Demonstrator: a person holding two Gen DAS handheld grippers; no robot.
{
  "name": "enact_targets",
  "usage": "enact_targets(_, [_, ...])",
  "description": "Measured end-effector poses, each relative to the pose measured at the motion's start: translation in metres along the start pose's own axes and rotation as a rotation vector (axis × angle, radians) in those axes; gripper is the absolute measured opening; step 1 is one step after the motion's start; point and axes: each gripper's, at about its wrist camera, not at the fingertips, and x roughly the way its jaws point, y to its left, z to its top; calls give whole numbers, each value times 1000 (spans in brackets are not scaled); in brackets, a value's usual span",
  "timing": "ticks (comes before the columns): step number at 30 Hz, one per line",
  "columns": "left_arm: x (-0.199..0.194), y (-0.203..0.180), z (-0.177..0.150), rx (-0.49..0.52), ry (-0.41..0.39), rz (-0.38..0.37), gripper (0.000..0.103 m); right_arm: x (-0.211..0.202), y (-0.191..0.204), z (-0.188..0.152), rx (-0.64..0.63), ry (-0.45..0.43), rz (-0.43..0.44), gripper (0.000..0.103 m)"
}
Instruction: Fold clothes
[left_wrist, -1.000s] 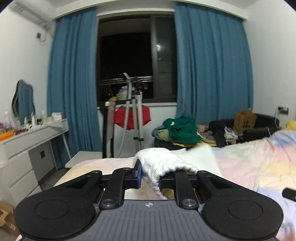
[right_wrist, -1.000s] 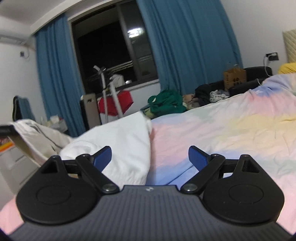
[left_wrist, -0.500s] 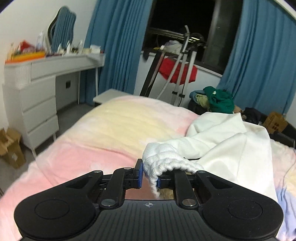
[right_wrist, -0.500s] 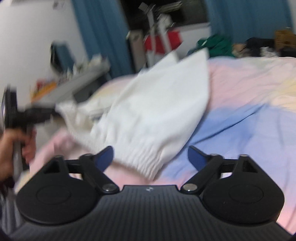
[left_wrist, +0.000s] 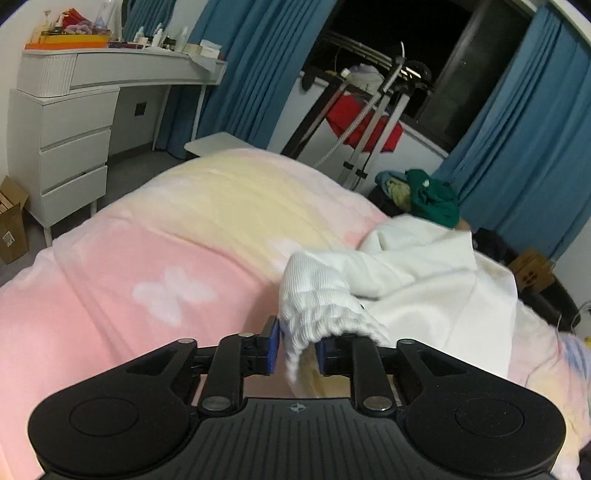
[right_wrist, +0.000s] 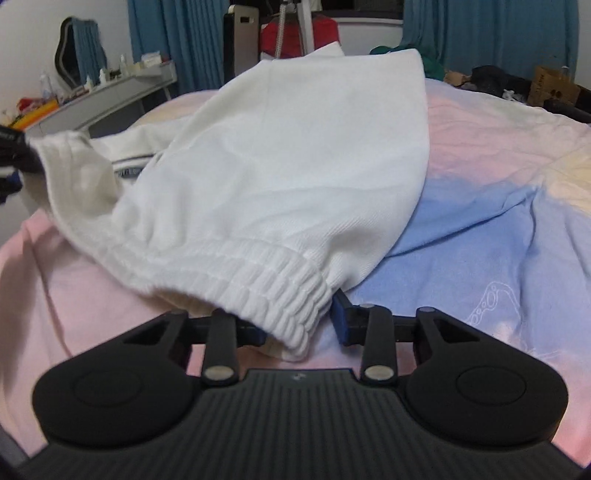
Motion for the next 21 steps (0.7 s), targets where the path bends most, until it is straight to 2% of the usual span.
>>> enact_targets(3, [-13,-5,-2,40,0,2,30,-6,-5,2,26,-16,5,20])
enact_targets(6, [-27,-6,-6,61,-12,30,43,-11,-9,7,63,-26,12,19])
enact_targets(8, [-37,-5,-10,54,-15,44,54,-16,-10,8,74,-37,22,19])
enact_targets(12, [-60,8,-17,-74,-3,-31,64,-27,-12,10,88,-56,32,19])
enact_targets(14, [-74,13,-25,-138,-26,-70,74,-31,-14,10,96,-59,31,19])
enact_targets(18, [-90,7,-34,-155,-67,-126,78,-32,-17,9,114,-49,29,19])
enact_targets(21, [-86,-4,-35,-141,-61,-146,80,-28,-14,7,100,-34,10,19])
